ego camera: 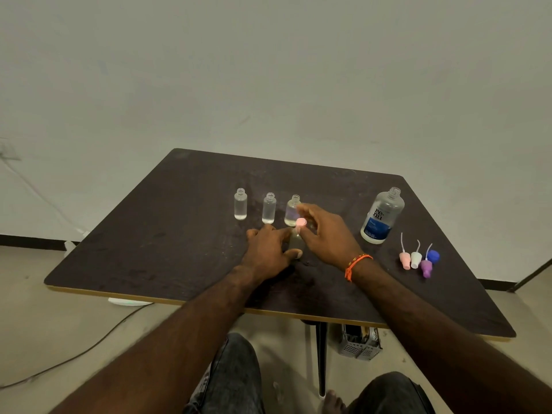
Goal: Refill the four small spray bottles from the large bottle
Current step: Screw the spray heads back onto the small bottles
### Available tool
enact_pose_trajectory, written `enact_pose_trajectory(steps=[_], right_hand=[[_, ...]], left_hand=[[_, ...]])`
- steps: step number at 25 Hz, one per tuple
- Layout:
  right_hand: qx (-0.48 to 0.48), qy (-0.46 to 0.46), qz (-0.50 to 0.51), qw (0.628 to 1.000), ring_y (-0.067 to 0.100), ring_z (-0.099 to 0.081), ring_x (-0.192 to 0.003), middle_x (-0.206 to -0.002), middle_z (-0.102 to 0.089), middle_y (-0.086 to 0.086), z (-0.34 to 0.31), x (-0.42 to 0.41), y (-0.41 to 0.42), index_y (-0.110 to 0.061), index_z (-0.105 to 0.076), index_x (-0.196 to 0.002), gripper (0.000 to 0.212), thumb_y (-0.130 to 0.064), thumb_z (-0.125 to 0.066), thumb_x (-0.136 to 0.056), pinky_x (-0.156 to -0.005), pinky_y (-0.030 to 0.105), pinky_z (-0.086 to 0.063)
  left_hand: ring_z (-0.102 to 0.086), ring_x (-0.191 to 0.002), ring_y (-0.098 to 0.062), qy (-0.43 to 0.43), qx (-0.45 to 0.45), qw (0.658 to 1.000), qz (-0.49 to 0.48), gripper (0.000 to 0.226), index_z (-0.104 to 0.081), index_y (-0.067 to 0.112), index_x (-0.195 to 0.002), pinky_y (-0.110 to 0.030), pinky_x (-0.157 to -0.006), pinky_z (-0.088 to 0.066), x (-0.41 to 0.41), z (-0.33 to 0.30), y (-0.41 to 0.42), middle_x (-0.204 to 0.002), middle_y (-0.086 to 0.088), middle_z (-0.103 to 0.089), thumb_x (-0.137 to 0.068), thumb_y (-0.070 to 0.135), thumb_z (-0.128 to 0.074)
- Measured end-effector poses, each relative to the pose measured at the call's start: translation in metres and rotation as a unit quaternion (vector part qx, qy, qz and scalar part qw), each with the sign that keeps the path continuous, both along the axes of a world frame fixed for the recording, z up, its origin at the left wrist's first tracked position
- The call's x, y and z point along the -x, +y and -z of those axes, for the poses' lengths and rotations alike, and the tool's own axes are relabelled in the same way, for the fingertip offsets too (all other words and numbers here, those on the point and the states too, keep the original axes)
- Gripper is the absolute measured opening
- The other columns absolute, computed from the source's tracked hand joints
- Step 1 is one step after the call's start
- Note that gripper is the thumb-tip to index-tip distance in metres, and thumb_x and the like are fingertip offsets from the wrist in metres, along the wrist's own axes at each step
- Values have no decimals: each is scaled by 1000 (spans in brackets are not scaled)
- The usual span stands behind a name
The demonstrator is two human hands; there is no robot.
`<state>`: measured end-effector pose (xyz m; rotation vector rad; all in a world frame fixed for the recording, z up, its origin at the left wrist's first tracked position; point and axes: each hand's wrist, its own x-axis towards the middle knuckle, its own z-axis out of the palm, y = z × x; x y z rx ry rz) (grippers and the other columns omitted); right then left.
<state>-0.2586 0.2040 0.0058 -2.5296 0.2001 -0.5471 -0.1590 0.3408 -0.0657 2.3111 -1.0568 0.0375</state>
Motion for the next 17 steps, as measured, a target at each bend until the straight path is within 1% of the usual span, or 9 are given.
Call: enact_pose_trajectory(steps=[2,4,6,7,9,10,12,15,17], right_hand=[[17,-3,9,1000,14,-67,-108,-121,-72,2,0,0,-3,-17,-67,-126,34,-22,-68,-92,-96,36,-52],[-4,1,56,998,7,-69,-88,-99,-75,-4,-1,-4,-4,-20,-73,-107,28,-31,-80,-83,-84,35,-57],[-14,23,87,996,5,-65,-77,-86,-70,-9,1,-8,-4,-22,-66,-99,43,-48,-85,-71,-74,34,-58],[-22,42,83,995,6,-65,-82,-93,-69,-9,2,-8,-3,-22,-62,-107,56,-54,-85,-68,-75,32,-57],[-41,51,40,997,10,-63,-108,-124,-65,-6,5,-5,-1,-22,-53,-133,75,-55,-81,-72,-92,32,-54],[-45,38,13,998,10,-59,-119,-135,-61,-4,5,-3,-1,-21,-49,-141,73,-47,-77,-80,-100,33,-51],[-33,-2,-23,999,9,-59,-122,-138,-62,0,7,2,-1,-17,-53,-142,51,-25,-67,-93,-104,35,-50],[-60,-30,26,997,3,-69,-96,-111,-74,-2,5,1,-2,-17,-69,-119,32,-20,-76,-88,-90,33,-57],[-58,-12,67,996,3,-67,-81,-92,-71,-9,3,-2,-3,-21,-64,-110,43,-37,-85,-76,-76,29,-59]], left_hand=[[-54,-110,-12,0,0,1000,2,43,-65,36,-129,-43,-98,-34,0,0,0,-100,15,-67,-90,55,-70],[-56,-109,-13,-1,1,1000,1,45,-65,37,-130,-44,-98,-36,0,1,0,-99,15,-67,-90,56,-71],[-56,-110,-13,7,0,1000,-1,43,-65,37,-129,-45,-99,-36,1,0,2,-97,16,-66,-90,54,-72],[-56,-111,-14,6,4,1000,0,40,-66,38,-127,-46,-101,-35,1,0,2,-97,18,-66,-90,52,-72],[-55,-112,-15,7,14,1000,8,37,-67,41,-125,-47,-102,-35,2,0,3,-95,21,-63,-90,48,-73],[-55,-113,-15,8,17,1000,10,37,-66,41,-126,-46,-102,-34,2,-1,3,-96,21,-64,-90,48,-73],[-54,-113,-14,7,12,1000,10,39,-66,40,-128,-44,-102,-33,2,-1,3,-102,18,-68,-91,52,-72],[-59,-109,-15,1,10,1000,2,41,-67,38,-126,-46,-99,-37,1,2,1,-92,18,-65,-89,55,-72],[-59,-109,-15,4,10,1000,-3,42,-68,37,-127,-48,-100,-37,2,2,1,-93,18,-65,-89,54,-73]])
